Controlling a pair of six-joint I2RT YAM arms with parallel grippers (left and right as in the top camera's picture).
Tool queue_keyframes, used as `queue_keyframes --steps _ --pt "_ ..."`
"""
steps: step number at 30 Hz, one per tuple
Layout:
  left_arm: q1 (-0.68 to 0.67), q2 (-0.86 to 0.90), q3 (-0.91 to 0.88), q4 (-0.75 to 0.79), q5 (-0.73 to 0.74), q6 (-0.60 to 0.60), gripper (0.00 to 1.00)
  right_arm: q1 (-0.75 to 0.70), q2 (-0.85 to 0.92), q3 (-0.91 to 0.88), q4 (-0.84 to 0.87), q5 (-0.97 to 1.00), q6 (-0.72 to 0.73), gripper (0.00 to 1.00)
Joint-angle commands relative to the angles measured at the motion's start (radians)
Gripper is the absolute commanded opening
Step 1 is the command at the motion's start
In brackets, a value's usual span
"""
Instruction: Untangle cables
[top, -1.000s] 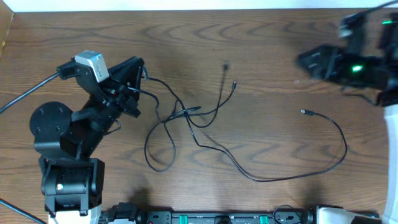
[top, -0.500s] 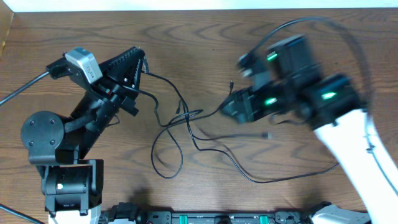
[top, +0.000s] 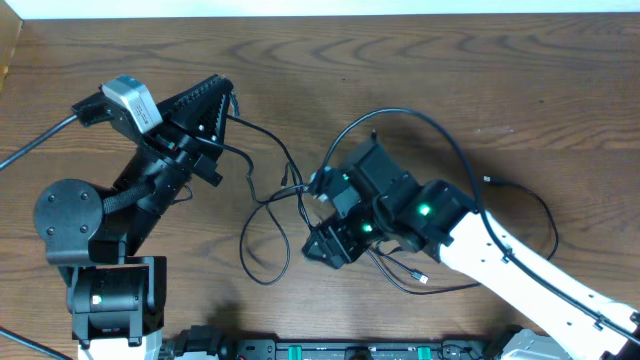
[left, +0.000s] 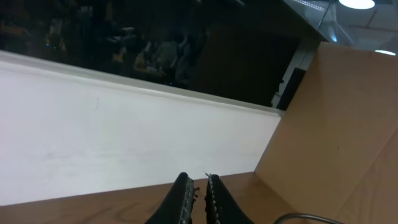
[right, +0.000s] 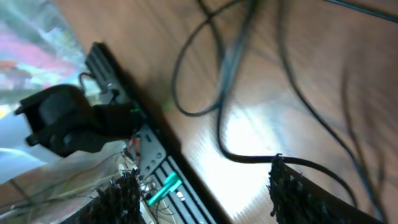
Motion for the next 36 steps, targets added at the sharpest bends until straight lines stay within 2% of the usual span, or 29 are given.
queue_keyframes --steps 1,4,6,9,10,12,14,15,19,20,22,23,28,31,36 --pt "0.003 -0.006 0.016 0.002 0.01 -0.008 0.08 0.05 -0.008 0.0 0.019 -0.011 0.004 0.66" --pt "0.003 -0.006 0.016 0.002 0.01 -0.009 0.08 0.101 0.006 -0.011 0.037 0.105 0.005 0.67" --pt "0.003 -0.006 0.016 0.002 0.01 -0.009 0.08 0.136 0.029 -0.016 0.049 0.218 0.012 0.63" --pt "0.003 -0.006 0.016 -0.006 0.01 -0.009 0.08 0.169 0.07 -0.016 0.076 0.286 0.024 0.45" --pt "0.003 -0.006 0.016 -0.01 0.01 -0.009 0.08 0.175 0.08 -0.016 0.082 0.287 0.024 0.43" --pt "0.003 -0.006 0.016 -0.014 0.01 -0.009 0.08 0.18 0.101 -0.016 0.088 0.291 0.024 0.27" --pt "0.003 -0.006 0.016 -0.021 0.01 -0.009 0.08 0.178 0.114 -0.016 0.082 0.304 0.024 0.04" --pt "0.003 -0.006 0.016 -0.024 0.01 -0.009 0.08 0.175 0.118 -0.016 0.073 0.34 0.035 0.01" --pt "0.003 -0.006 0.016 -0.024 0.01 -0.009 0.08 0.171 0.118 -0.016 0.079 0.468 0.076 0.01" --pt "0.003 -0.006 0.016 -0.024 0.01 -0.009 0.08 0.171 0.118 -0.016 0.082 0.482 0.084 0.1" --pt "0.003 -0.006 0.016 -0.024 0.01 -0.009 0.08 0.171 0.118 -0.016 0.086 0.48 0.085 0.45" --pt "0.003 -0.006 0.016 -0.024 0.01 -0.009 0.08 0.172 0.118 -0.016 0.088 0.471 0.084 0.52" --pt "0.003 -0.006 0.016 -0.024 0.01 -0.009 0.08 0.18 0.122 -0.016 0.093 0.463 0.085 0.64" --pt "0.003 -0.006 0.016 -0.024 0.01 -0.009 0.08 0.185 0.145 -0.016 0.116 0.463 0.106 0.66" --pt "0.003 -0.006 0.016 -0.024 0.01 -0.009 0.08 0.209 0.211 -0.017 0.153 0.431 0.111 0.46"
